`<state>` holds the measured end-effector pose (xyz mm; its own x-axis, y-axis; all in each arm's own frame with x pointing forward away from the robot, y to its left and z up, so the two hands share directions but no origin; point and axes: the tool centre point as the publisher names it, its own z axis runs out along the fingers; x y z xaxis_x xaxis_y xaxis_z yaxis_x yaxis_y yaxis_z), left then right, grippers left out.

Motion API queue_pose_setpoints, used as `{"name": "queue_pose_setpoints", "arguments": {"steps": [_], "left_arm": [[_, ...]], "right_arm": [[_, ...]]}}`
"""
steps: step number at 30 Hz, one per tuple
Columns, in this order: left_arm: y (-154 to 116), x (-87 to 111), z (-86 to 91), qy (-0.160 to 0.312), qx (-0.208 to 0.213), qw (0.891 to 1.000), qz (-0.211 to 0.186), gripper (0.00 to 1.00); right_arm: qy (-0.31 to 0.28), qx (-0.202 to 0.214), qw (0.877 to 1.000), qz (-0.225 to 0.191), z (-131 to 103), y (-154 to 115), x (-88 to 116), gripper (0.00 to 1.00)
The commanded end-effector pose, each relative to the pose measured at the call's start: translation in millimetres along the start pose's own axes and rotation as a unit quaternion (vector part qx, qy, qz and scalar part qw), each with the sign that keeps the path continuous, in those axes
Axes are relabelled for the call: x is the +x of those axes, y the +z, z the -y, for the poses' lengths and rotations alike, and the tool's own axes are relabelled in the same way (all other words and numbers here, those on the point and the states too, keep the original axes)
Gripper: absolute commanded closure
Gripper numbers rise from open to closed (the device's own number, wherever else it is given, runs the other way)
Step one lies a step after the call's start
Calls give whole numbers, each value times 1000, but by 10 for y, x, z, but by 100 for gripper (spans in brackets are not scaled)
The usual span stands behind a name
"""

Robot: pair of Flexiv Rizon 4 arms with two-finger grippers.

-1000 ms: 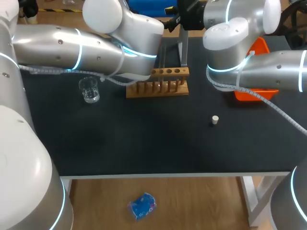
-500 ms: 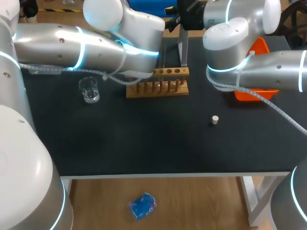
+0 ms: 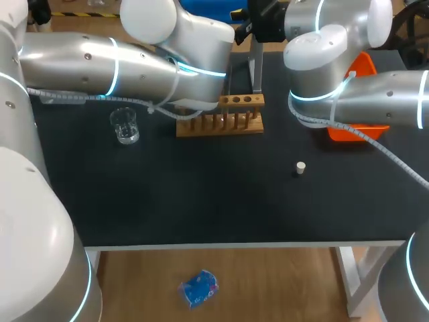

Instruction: Invert the test tube, pick up the pipette, mount the tip to pipette, aspirate from beaker and dispense into the tube, eject the tip, return the pipette, and cap with the stopper.

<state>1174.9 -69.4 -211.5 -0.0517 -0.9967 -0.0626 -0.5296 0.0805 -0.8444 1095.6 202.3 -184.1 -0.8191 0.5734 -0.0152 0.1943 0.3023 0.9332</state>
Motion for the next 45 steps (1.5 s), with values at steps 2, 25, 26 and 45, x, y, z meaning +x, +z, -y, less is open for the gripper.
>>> {"name": "queue_pose_setpoints", "arguments": {"steps": [2, 25, 26, 45], "left_arm": [[-129, 20, -38, -3, -3, 1000, 6, 0], [-1069, 122, -257, -30, 9, 999, -8, 0], [-1134, 124, -271, -28, 7, 999, -13, 0], [-2208, 514, -616, 153, 28, 940, -305, 0]], "right_arm": [[0, 1, 1000, 0, -5, 0, 0, 0], [0, 1, 1000, 0, -5, 0, 0, 0], [0, 1, 1000, 0, -5, 0, 0, 0], [-20, -51, 993, -109, -10, -1074, 480, 0]]}}
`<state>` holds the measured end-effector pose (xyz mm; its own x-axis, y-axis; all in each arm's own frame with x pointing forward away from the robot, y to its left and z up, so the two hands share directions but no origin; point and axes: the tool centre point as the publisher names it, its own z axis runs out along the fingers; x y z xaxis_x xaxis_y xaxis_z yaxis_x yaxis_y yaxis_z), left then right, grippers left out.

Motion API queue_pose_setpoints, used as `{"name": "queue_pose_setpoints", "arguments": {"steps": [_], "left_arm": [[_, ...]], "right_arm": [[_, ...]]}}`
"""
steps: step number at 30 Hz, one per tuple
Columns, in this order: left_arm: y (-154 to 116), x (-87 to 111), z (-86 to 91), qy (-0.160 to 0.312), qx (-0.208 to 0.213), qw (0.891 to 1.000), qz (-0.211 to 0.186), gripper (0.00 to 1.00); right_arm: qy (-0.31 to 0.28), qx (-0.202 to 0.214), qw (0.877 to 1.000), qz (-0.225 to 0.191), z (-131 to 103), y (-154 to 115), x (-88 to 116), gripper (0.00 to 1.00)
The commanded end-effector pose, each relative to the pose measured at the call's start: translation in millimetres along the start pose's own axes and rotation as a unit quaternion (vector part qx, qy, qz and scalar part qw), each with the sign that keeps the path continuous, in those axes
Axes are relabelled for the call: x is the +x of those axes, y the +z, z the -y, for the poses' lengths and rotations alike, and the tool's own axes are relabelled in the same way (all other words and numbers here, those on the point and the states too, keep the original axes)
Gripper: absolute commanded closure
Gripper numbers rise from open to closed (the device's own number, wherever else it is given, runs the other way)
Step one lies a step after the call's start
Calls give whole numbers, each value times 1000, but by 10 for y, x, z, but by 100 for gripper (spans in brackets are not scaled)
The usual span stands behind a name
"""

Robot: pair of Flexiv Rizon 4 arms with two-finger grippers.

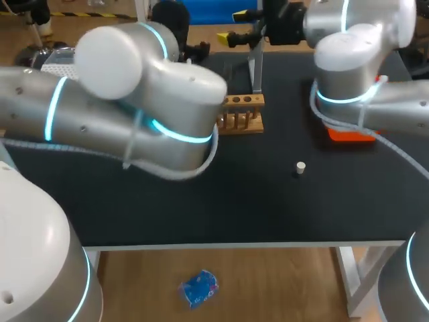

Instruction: Invert the test tube, pick up the pipette, mount the tip to pipette, aspirate from beaker and dispense into the tube, eject the tip, return the pipette, and cap with the stopper.

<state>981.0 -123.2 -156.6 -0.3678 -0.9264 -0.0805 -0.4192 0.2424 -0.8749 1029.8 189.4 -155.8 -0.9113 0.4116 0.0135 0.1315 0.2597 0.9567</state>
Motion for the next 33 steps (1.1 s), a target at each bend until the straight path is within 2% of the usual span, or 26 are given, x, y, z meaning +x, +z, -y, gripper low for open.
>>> {"name": "queue_pose_setpoints", "arguments": {"steps": [1, 6, 9, 11, 14, 20, 28, 31, 33], "left_arm": [[-314, 31, -95, 71, -13, 979, -189, 0], [-313, 120, -89, 100, -15, 961, -257, 0], [-273, 180, -81, 121, -22, 944, -307, 0], [-229, 224, -80, 146, -31, 934, -324, 0], [-161, 283, -68, 167, -41, 922, -346, 0], [10, 280, -105, 182, -56, 918, -348, 0], [166, 143, -177, 177, -69, 923, -334, 0], [219, 126, -186, 188, -73, 916, -346, 0], [238, 151, -187, 195, -79, 903, -375, 0]], "right_arm": [[-6, -16, 1000, -23, 58, -570, 165, 0], [-16, -20, 999, -43, 129, -868, 384, 0], [-19, -20, 998, -48, 201, -1058, 506, 0], [-21, -18, 998, -53, 253, -1172, 577, 0], [-21, -18, 998, -53, 253, -1172, 577, 0], [-21, -18, 998, -53, 253, -1172, 577, 0], [-21, -18, 998, -53, 253, -1172, 577, 0], [-9, -19, 998, -55, 354, -1187, 587, 0], [8, -11, 998, -56, 521, -1236, 611, 0]]}}
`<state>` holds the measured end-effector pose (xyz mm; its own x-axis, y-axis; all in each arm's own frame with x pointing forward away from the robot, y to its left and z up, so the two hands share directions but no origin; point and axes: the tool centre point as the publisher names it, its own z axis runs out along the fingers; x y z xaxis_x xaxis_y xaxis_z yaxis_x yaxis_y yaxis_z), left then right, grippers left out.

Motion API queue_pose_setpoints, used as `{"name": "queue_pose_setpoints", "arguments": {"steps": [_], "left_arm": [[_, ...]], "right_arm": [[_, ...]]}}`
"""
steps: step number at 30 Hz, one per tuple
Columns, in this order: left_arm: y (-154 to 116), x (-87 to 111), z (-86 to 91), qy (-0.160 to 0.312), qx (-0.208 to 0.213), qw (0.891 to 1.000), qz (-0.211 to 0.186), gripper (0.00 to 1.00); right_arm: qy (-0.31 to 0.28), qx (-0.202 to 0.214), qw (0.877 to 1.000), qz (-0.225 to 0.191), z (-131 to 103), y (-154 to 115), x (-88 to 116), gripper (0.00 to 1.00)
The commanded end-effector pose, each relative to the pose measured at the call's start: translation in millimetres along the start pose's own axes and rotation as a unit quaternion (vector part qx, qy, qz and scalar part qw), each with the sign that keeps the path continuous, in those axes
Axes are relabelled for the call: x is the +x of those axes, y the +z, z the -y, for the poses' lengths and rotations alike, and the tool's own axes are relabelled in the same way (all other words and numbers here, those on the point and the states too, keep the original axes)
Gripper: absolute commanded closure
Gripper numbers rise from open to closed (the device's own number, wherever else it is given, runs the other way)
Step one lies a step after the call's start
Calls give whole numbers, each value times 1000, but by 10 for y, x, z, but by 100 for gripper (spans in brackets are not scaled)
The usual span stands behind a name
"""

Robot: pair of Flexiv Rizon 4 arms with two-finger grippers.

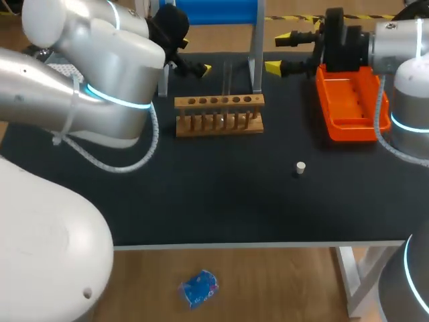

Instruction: Invert the test tube, pick up the pipette, mount the tip to pipette, aspirate from beaker and dispense into the tube, eject the tip, return the pipette, and cap with the stopper.

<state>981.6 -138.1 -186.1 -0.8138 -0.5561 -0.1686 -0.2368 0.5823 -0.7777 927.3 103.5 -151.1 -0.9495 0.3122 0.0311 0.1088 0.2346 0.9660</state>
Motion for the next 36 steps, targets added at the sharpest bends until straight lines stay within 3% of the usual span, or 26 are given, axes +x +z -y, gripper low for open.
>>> {"name": "queue_pose_setpoints", "arguments": {"steps": [1, 7, 10, 30, 33, 36], "left_arm": [[44, -30, 33, 13, -10, 984, -178, 0], [102, -24, 38, 18, -12, 976, -216, 0], [133, -39, 38, 19, -11, 977, -211, 0], [133, -39, 38, 19, -11, 977, -211, 0], [142, -84, -8, 15, -27, 986, -161, 0], [136, -109, -22, 6, -23, 991, -135, 0]], "right_arm": [[19, 9, 1000, -2, 284, -108, 63, 0], [36, 20, 999, -4, 565, -301, 188, 0], [22, 24, 999, 8, 695, -415, 254, 0], [22, 24, 999, 8, 695, -415, 254, 0], [23, 23, 999, 10, 720, -435, 255, 0], [26, 24, 999, 17, 785, -506, 257, 0]]}}
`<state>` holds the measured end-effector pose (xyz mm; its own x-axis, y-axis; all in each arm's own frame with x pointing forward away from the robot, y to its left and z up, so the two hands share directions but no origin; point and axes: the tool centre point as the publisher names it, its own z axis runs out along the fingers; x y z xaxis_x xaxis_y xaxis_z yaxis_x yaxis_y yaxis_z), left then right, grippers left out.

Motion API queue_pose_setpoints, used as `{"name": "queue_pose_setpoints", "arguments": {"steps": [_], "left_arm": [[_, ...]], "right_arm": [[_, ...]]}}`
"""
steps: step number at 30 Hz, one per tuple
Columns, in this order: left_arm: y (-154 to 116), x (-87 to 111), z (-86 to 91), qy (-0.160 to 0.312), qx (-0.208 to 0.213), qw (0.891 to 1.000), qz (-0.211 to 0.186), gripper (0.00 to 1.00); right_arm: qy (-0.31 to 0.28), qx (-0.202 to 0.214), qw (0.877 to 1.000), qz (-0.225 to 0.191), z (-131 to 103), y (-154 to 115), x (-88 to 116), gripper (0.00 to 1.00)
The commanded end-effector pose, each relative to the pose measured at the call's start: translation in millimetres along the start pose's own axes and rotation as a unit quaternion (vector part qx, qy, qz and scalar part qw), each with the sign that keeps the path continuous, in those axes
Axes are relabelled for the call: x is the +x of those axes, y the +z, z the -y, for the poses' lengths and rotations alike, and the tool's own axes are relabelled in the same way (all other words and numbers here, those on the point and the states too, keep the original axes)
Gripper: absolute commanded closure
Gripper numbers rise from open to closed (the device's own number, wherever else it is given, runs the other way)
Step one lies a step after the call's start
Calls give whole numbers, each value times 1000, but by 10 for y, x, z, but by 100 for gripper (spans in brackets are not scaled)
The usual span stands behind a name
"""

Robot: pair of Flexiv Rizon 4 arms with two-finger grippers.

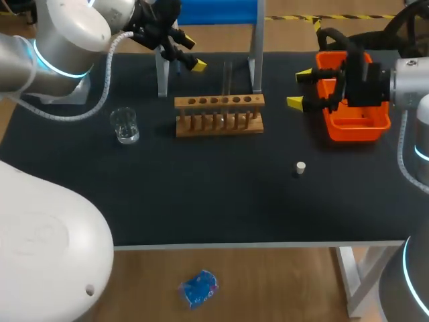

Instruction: Invert the test tube, pick up the pipette, mount the tip to pipette, aspirate from beaker and dispense into the tube, eject the tip, return the pipette, and cap with the stopper.

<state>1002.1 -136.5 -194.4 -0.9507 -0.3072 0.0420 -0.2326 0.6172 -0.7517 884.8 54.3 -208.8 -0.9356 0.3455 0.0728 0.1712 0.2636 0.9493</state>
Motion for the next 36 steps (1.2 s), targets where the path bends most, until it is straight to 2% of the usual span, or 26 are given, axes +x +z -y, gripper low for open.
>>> {"name": "queue_pose_setpoints", "arguments": {"steps": [1, 5, 10, 22, 30, 36], "left_arm": [[9, 49, -1, -6, -1, 999, 45, 0], [46, 34, -1, -3, 7, 999, 47, 0], [143, 27, 15, 12, 5, 1000, 18, 0], [337, -70, 51, 17, -7, 1000, 0, 0], [411, -75, 71, 19, -9, 1000, -9, 0], [439, -89, 68, 20, -11, 1000, -9, 0]], "right_arm": [[2, -3, 1000, 12, 90, -100, 19, 0], [6, -11, 1000, 23, 162, -205, 30, 0], [15, -11, 999, 27, 309, -319, 114, 0], [27, -17, 999, 20, 680, -587, 407, 0], [16, 0, 999, 37, 873, -742, 510, 0], [5, 10, 999, 35, 983, -817, 580, 0]]}}
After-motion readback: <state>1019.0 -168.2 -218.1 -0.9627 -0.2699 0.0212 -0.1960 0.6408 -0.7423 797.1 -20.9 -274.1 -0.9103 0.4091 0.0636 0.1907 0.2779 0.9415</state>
